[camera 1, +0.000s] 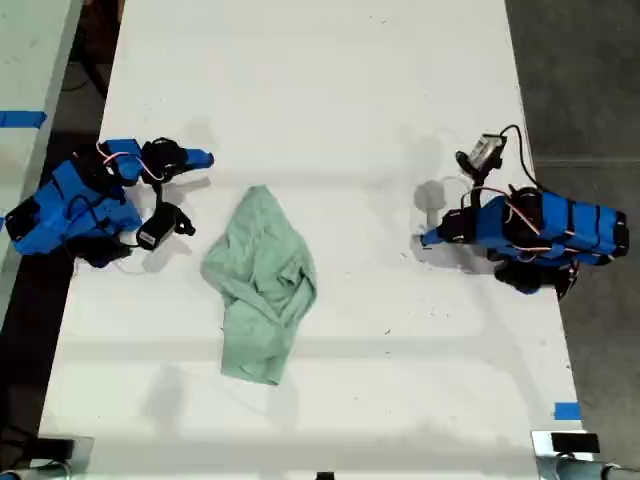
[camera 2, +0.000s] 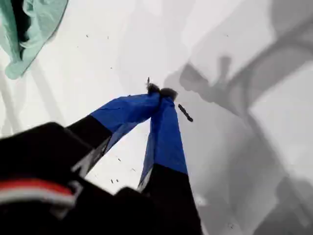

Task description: Fold t shirt

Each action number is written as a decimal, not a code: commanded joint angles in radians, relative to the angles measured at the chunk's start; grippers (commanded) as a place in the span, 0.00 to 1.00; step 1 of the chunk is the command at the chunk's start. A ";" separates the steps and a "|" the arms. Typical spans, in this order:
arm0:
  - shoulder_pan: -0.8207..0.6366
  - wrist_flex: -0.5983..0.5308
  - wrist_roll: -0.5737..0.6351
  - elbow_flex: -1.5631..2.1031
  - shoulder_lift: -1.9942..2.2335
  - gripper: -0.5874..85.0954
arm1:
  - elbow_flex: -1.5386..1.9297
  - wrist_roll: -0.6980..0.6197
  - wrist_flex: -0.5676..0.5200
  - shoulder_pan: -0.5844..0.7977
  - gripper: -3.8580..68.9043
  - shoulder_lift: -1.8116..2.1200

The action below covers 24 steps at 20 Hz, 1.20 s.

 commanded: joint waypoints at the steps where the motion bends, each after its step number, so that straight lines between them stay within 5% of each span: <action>1: 0.058 -0.012 -0.264 0.031 0.009 0.00 | 0.051 0.284 -0.051 -0.049 0.05 0.015; 6: 0.074 -0.127 -0.311 0.040 0.008 0.00 | 0.035 0.252 -0.051 -0.037 0.05 0.015; 13: 0.123 0.031 -0.456 -0.186 -0.092 0.00 | -0.152 0.336 -0.060 -0.038 0.05 -0.267; 15: 0.259 0.054 -0.480 -0.494 -0.558 0.00 | -0.520 0.394 -0.095 -0.135 0.05 -0.816; 19: 0.683 0.449 -0.827 -1.232 -1.243 0.00 | -1.376 0.423 0.074 -0.345 0.05 -1.566; 22: 0.976 0.517 -1.078 -1.502 -1.483 0.00 | -2.266 0.387 0.337 -0.482 0.05 -2.238; 24: 1.091 0.502 -1.138 -1.617 -1.652 0.00 | -2.326 0.362 0.206 -0.522 0.05 -2.332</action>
